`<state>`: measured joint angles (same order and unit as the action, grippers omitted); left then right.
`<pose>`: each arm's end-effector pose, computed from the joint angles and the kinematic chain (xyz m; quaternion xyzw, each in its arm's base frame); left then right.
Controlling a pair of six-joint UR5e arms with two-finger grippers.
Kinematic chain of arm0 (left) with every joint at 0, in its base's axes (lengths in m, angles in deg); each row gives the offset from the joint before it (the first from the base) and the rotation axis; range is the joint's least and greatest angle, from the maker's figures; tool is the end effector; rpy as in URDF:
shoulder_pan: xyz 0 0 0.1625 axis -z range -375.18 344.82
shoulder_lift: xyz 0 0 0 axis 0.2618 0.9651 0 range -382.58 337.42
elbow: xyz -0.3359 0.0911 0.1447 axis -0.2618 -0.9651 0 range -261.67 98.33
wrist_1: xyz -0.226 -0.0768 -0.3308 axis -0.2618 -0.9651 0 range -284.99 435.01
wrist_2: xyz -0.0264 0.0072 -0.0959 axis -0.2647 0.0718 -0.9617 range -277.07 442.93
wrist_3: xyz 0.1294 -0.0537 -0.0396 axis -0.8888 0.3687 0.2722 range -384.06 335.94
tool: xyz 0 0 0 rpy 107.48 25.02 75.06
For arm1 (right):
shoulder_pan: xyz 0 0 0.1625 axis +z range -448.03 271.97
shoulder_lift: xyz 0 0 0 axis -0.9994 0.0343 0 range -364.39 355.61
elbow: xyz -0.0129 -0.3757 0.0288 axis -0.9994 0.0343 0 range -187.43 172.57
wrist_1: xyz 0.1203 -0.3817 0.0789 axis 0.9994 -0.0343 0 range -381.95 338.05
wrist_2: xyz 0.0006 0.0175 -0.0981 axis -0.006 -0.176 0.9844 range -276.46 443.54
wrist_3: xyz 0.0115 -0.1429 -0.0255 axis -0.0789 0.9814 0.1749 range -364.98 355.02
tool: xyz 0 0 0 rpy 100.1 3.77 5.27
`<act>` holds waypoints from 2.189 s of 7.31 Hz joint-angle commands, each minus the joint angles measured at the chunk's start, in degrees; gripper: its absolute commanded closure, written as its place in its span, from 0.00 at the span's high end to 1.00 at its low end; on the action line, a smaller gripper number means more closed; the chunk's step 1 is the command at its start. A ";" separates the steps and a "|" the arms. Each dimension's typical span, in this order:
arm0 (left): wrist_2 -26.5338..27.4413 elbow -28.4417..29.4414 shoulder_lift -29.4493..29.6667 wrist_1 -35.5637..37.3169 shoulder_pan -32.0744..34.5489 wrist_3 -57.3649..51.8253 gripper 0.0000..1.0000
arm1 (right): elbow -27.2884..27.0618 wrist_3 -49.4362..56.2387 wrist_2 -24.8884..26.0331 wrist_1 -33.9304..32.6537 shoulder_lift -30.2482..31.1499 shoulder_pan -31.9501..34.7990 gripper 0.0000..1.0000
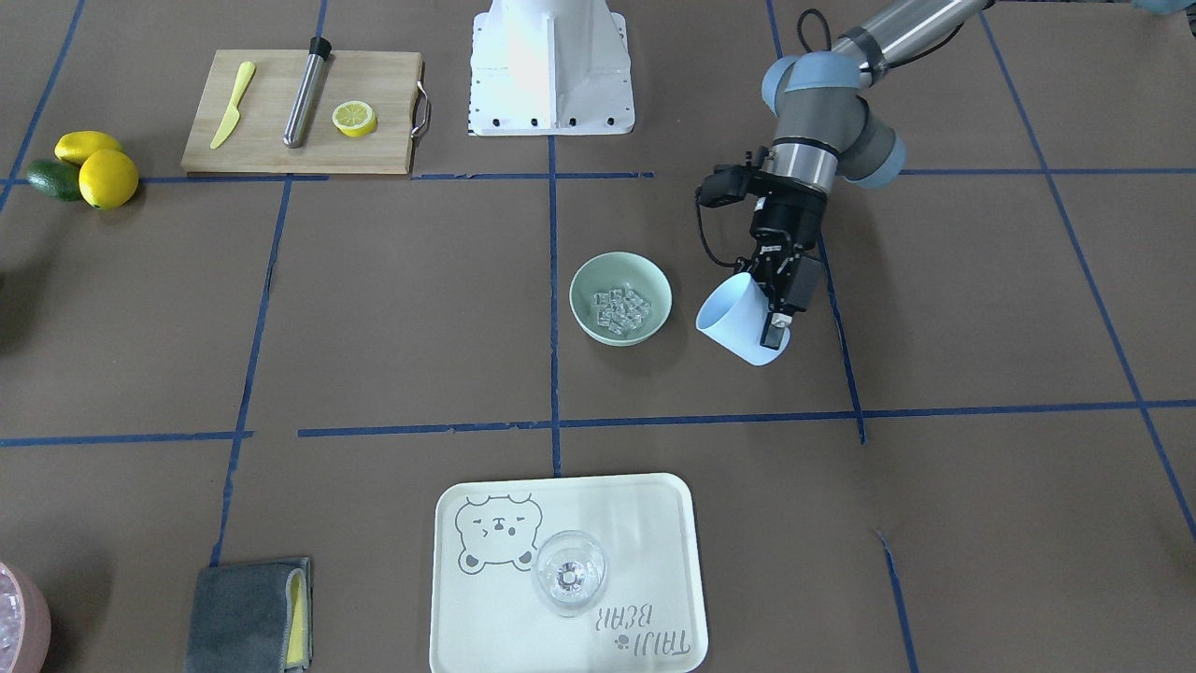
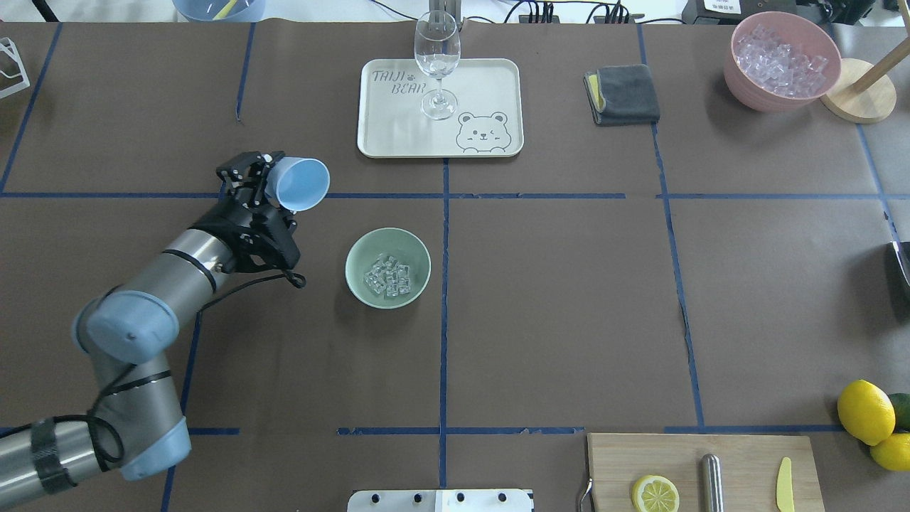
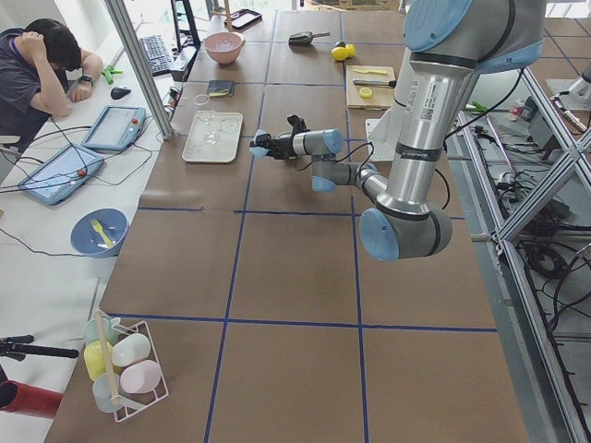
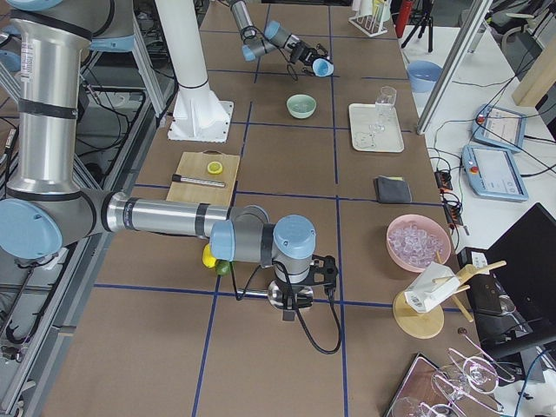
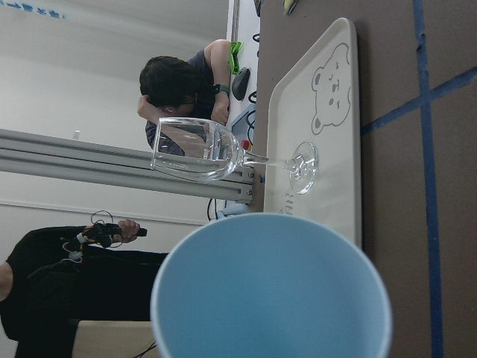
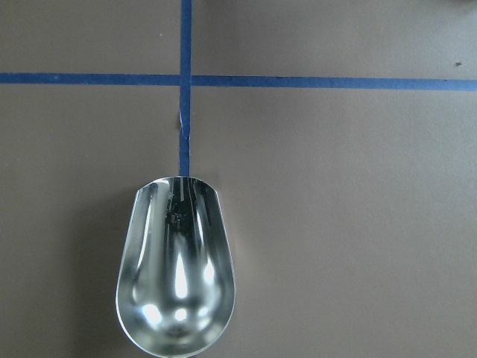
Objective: Pour ice into bowl
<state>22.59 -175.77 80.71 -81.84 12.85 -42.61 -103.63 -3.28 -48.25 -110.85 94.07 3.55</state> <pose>0.4247 -0.4587 0.3276 0.6726 0.0635 0.3324 0.6581 0.0481 -0.4261 0.6612 0.0009 -0.3567 0.0026 0.9342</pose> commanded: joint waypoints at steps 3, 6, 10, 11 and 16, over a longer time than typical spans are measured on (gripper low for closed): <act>-13.56 -4.61 -15.89 -8.25 5.38 37.11 0.00 | -0.30 0.23 0.04 0.13 -0.02 0.00 1.00; -13.06 -2.33 -26.01 -19.00 5.64 60.58 0.00 | -0.12 0.23 0.04 1.44 0.07 0.00 1.00; 1.72 8.04 -25.94 -24.12 5.03 74.58 0.00 | -0.30 0.14 0.04 1.71 -0.02 0.00 1.00; 3.46 9.62 -25.59 -23.42 4.76 75.92 0.00 | -0.30 0.14 0.04 1.71 -0.11 0.00 1.00; 12.32 13.33 -23.84 -23.33 -3.56 78.22 0.00 | -0.30 0.05 -0.04 1.71 -0.02 0.00 1.00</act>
<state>31.03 -162.92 56.03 -105.23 12.97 35.25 -103.93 -3.21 -48.24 -109.14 94.05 3.55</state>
